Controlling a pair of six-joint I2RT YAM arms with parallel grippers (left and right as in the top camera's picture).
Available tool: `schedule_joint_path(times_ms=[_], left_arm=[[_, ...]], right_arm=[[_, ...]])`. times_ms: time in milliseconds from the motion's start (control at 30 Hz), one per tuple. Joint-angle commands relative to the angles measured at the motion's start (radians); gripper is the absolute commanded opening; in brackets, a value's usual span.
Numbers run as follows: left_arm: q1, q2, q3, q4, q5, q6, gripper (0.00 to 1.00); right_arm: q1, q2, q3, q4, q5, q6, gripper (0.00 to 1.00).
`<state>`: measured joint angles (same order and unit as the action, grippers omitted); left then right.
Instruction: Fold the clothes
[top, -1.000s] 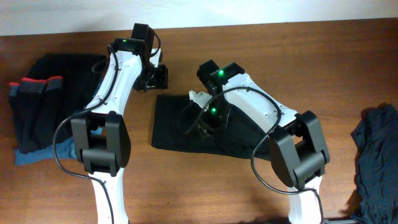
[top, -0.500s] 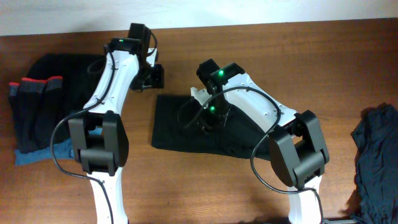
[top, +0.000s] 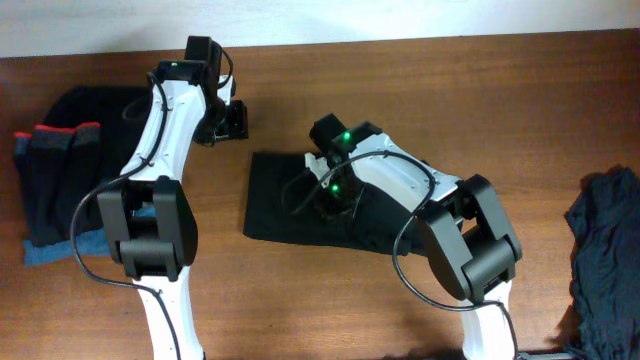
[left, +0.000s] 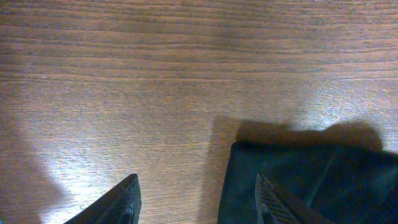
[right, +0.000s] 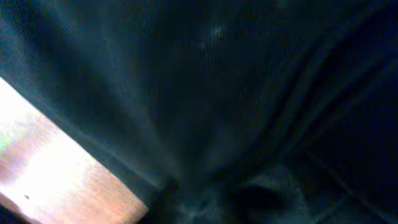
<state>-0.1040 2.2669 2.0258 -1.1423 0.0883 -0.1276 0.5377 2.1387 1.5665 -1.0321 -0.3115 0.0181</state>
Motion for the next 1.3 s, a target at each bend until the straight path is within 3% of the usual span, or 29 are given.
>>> schedule_joint_path(times_ms=[0,400,467,500,533,667,867,1033,1267], left_arm=[[0.003,0.011,0.019,0.003,-0.007,0.01,0.59],[0.003,0.011,0.019,0.003,-0.007,0.01,0.59],[0.003,0.011,0.019,0.003,-0.007,0.01,0.59],[0.003,0.011,0.019,0.003,-0.007,0.01,0.59],[0.003,0.011,0.019,0.003,-0.007,0.01,0.59],[0.003,0.011,0.019,0.0,-0.007,0.01,0.59],[0.003,0.011,0.019,-0.01,-0.007,0.01,0.59],[0.003,0.011,0.019,-0.017,-0.007,0.01,0.59],[0.003,0.011,0.019,-0.021,-0.007,0.01,0.59]], right_arm=[[0.007,0.011,-0.008,0.001,0.008,0.019,0.04],[0.007,0.005,0.061,-0.252,0.002,0.013,0.04],[0.007,0.005,0.061,-0.261,0.002,0.013,0.17],[0.007,0.005,0.061,-0.249,0.003,0.013,0.32],[0.007,0.005,0.061,-0.238,0.003,0.013,0.36],[0.004,0.005,0.08,-0.186,0.008,0.013,0.31],[-0.024,-0.042,0.229,-0.23,0.063,0.014,0.32],[-0.124,-0.109,0.34,-0.264,0.156,0.05,0.38],[-0.383,-0.129,0.321,-0.317,0.074,0.05,0.42]])
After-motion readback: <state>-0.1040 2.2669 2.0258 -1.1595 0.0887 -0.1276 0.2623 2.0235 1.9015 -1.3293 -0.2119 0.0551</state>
